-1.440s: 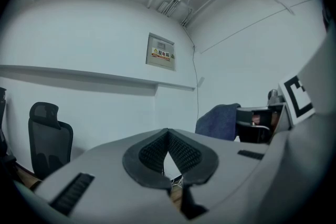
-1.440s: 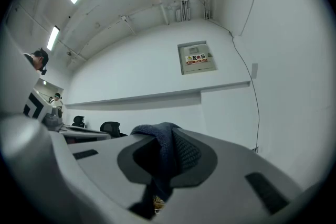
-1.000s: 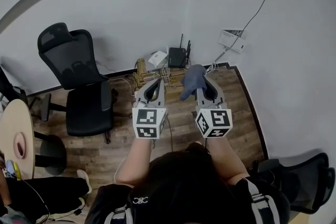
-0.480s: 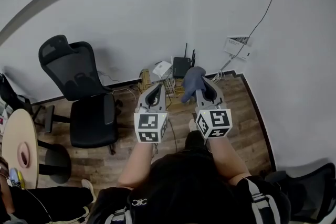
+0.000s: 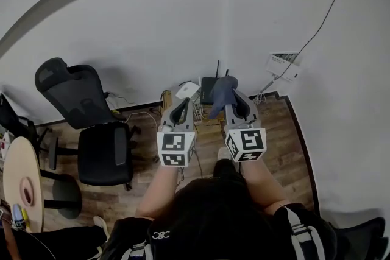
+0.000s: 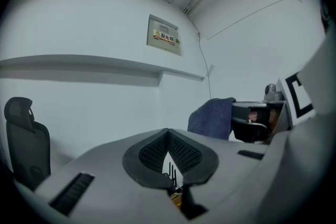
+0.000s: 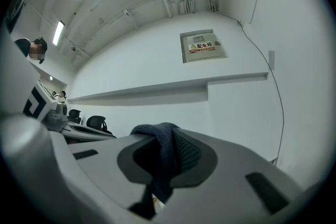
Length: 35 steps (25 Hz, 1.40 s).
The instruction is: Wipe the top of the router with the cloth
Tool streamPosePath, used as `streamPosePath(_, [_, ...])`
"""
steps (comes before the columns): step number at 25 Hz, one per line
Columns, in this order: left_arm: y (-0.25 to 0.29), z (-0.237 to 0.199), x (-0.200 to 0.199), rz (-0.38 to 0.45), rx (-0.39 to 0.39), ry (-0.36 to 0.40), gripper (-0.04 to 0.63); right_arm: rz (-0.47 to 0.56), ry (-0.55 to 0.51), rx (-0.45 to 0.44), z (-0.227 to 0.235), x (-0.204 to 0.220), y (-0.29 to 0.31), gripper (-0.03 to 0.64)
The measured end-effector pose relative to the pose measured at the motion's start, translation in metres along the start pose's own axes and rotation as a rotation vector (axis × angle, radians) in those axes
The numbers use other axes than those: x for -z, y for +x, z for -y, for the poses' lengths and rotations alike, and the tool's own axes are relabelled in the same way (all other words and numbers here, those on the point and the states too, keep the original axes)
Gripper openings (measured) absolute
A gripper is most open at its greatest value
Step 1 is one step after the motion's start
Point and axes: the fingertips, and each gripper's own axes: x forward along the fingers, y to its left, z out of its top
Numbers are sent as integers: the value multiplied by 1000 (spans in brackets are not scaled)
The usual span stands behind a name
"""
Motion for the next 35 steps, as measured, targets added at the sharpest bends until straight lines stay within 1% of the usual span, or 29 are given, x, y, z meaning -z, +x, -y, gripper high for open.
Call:
streamPosePath(3, [38, -4, 3, -29, 7, -8, -7, -12, 4, -5, 21, 8, 29, 17])
streamPosePath(11, [140, -20, -1, -47, -7, -53, -7, -60, -28, -53, 73, 29, 113, 17])
streamPosePath(14, [179, -30, 3, -67, -27, -67, -6, -88, -44, -82, 92, 43, 145, 17])
streamPosePath(18, [231, -38, 13, -92, -41, -99, -6, -133, -34, -116, 120, 66, 185, 17])
streamPosePath(20, [258, -42, 18, -102, -50, -99, -6, -152, -34, -137, 135, 78, 205, 17])
streamPosePath(23, [291, -46, 29, -138, -77, -73, -6, -192, -43, -184, 152, 100, 231, 17])
streamPosePath(26, [311, -48, 45, -178, -106, -78, -6, -256, -58, -235, 163, 129, 251, 17])
streamPosePath(29, [321, -51, 62, -207, -121, -115, -6, -308, -82, -244, 177, 156, 269, 17])
streamPosePath(31, [321, -53, 77, -231, -125, -125, -6, -339, -99, -248, 181, 173, 276, 17])
streamPosePath(35, [319, -62, 108, -296, -148, -60, -6, -411, -140, -276, 178, 205, 282, 17])
